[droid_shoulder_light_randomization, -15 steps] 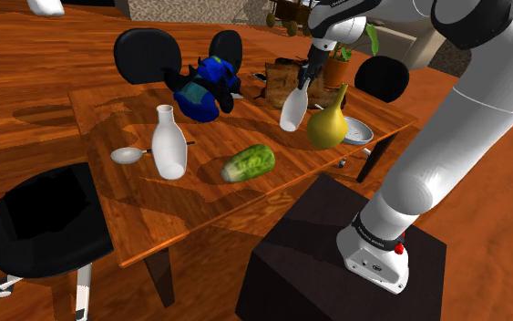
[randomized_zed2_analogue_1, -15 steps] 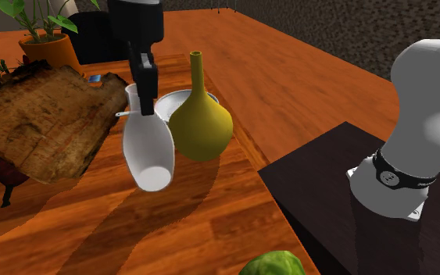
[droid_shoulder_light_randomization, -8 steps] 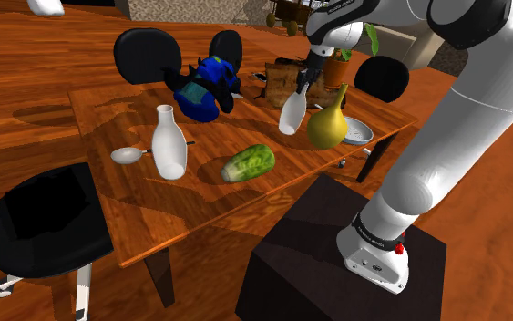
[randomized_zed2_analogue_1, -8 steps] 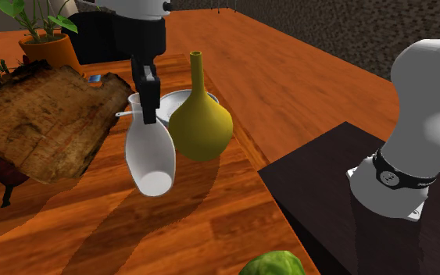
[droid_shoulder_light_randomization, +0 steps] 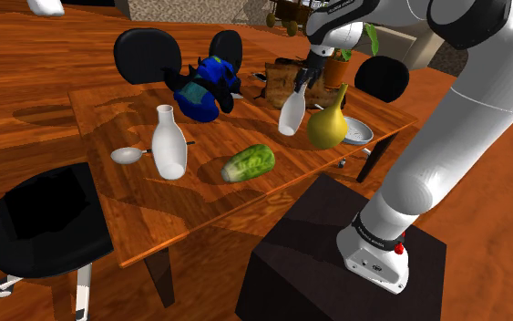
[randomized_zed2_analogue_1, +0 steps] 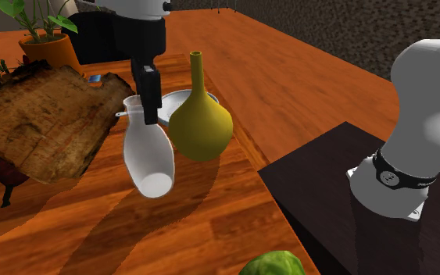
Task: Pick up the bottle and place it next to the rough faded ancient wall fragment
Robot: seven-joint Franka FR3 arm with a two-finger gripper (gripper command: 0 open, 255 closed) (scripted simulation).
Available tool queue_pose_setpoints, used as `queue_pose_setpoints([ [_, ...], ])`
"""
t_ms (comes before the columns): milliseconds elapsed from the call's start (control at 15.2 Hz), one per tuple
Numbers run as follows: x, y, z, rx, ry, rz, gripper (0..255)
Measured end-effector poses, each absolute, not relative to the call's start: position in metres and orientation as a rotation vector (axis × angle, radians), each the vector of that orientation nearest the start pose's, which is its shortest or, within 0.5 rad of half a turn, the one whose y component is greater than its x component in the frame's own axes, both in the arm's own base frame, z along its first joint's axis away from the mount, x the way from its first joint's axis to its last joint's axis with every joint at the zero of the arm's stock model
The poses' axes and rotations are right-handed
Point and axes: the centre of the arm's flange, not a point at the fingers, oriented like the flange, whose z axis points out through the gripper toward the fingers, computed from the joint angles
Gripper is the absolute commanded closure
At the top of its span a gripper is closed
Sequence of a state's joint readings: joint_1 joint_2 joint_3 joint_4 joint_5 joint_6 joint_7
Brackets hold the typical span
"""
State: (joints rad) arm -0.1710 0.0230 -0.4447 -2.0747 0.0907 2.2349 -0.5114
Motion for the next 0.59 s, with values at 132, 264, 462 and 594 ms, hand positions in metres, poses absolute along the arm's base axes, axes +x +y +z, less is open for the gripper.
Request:
queue_pose_setpoints([
  [132,0.462,-0.322,0.439,-3.142,0.243,-0.241,0],
  [264,0.458,-0.323,0.46,-3.143,0.243,-0.243,0],
  [462,0.456,-0.321,0.479,-3.142,0.243,-0.243,0],
  [594,0.456,-0.321,0.481,-3.142,0.243,-0.242,0],
])
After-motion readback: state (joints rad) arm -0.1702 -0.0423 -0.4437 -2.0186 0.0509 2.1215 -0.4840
